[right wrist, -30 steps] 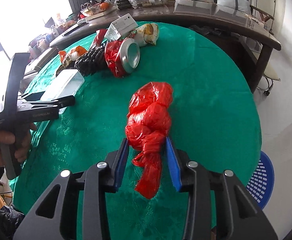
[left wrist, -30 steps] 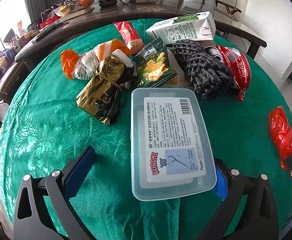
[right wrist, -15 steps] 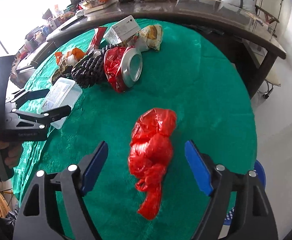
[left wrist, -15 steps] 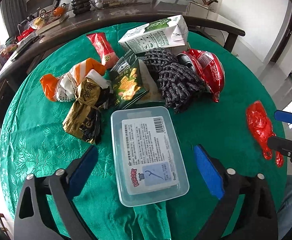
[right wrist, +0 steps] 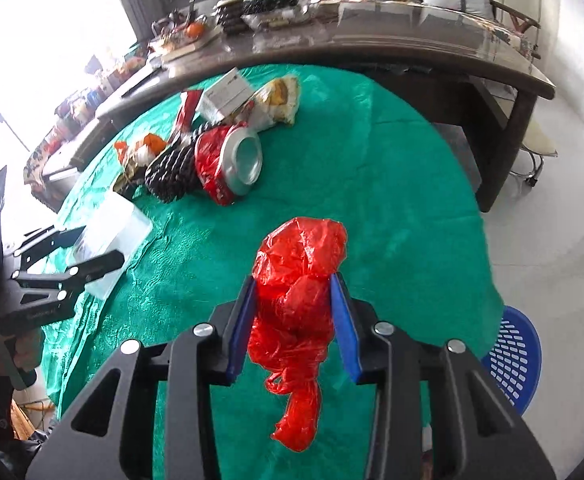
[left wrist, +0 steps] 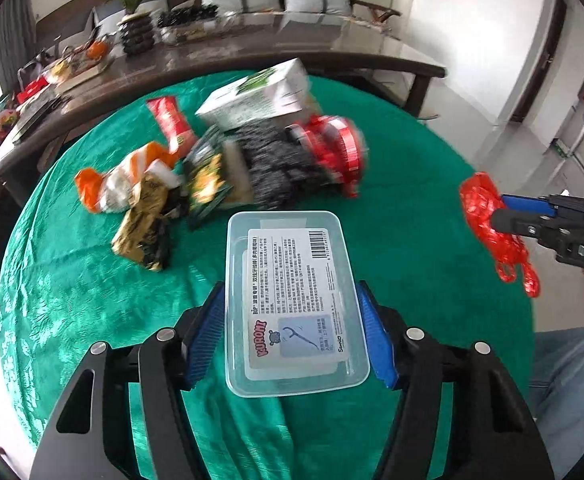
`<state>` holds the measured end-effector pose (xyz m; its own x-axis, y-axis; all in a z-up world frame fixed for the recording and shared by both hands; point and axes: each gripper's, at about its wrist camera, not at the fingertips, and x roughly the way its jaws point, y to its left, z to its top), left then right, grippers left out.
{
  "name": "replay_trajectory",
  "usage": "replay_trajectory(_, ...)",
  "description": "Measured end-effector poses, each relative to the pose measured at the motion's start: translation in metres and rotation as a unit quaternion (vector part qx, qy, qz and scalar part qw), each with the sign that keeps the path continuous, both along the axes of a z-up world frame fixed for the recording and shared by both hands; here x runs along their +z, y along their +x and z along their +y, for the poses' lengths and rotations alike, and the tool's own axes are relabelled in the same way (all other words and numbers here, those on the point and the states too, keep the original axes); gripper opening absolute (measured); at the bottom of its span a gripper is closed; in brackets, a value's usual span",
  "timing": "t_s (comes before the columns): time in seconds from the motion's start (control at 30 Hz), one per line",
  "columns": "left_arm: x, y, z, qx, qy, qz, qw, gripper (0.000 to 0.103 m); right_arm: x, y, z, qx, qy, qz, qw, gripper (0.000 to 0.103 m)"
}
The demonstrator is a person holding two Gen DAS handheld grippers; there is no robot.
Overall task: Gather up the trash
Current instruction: 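Carry the box and bag to the blue wastebasket and open both tools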
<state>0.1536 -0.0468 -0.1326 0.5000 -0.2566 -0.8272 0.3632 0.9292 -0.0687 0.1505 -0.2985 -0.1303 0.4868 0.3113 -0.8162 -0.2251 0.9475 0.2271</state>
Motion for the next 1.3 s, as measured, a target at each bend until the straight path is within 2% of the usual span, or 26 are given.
replay_trajectory(0.2,0.025,-0.016,-0.071,-0.071,-0.041,-0.007,0.9966,0.062,0.011,-0.013,-0.073,-0.068,0.007,-0.014,0.998,0.036)
replay_trajectory(0.37,0.031,-0.022,-0.162,-0.138,-0.057,0.001,0.9888,0.062,0.002,-0.028,-0.153,-0.148,0.012,-0.006,0.989,0.036)
replay_trajectory(0.5,0.021,-0.022,-0.235,-0.184,-0.064,0.016,0.9807,0.062,-0.015,-0.038,-0.21,-0.2,0.01,0.012,0.98,0.036)
replay_trajectory(0.7,-0.01,-0.018,-0.327,-0.222,-0.058,0.043,0.9724,0.062,-0.047,-0.037,-0.255,-0.239,0.009,0.038,0.97,0.036)
replay_trajectory(0.93,-0.054,-0.006,-0.391,-0.242,-0.046,0.077,0.9663,0.062,-0.086,-0.038,-0.299,-0.28,0.037,0.066,0.957,0.036)
replay_trajectory(1.3,-0.099,0.008,-0.425,-0.256,-0.033,0.092,0.9616,0.063,-0.111,-0.04,-0.334,-0.315,0.077,0.089,0.942,0.039)
